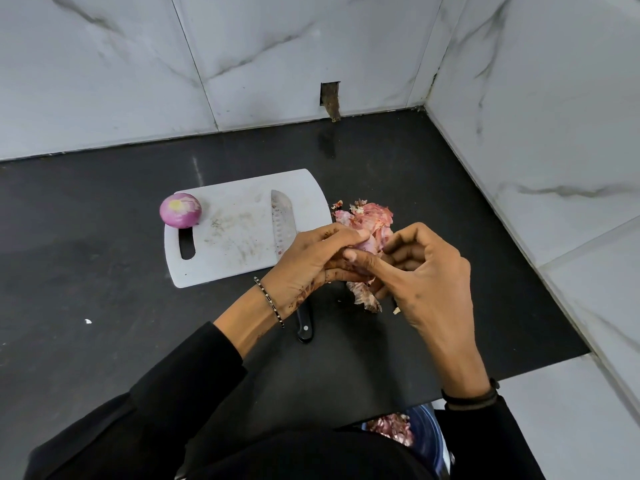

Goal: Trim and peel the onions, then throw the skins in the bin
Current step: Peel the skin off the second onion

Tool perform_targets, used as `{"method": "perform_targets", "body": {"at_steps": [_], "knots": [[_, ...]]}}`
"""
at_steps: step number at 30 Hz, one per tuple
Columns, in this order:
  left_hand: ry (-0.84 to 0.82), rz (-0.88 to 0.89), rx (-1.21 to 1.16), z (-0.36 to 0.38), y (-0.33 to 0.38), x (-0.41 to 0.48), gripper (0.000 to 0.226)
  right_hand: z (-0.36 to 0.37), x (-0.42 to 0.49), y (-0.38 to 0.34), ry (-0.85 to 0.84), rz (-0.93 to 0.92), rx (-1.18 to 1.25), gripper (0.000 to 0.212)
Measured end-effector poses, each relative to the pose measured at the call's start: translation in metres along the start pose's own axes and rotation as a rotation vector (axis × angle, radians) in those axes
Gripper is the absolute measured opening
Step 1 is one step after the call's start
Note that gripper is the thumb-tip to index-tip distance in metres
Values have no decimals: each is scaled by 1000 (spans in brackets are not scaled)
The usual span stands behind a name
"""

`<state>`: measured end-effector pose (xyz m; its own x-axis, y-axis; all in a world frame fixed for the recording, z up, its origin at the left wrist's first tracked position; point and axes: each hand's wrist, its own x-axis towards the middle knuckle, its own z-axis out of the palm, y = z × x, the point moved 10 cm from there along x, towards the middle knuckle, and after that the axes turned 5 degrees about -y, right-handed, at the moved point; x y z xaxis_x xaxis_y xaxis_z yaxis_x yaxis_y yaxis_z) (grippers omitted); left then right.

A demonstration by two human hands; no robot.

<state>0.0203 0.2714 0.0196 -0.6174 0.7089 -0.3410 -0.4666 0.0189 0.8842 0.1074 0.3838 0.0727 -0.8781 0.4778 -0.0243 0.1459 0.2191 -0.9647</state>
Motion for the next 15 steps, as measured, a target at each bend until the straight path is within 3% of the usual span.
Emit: {"method": "perform_targets", "body": {"at_steps": [4, 11, 15], "knots": [[-7, -33, -1, 3, -2, 0, 27, -1, -1, 1, -14, 12, 133, 37], [-10, -110, -121, 11, -6, 0, 25, -26, -6, -4, 148, -61, -104, 18], [6, -108, -137, 9, -4, -1, 19, -29, -8, -6, 130, -127, -194, 7]]}}
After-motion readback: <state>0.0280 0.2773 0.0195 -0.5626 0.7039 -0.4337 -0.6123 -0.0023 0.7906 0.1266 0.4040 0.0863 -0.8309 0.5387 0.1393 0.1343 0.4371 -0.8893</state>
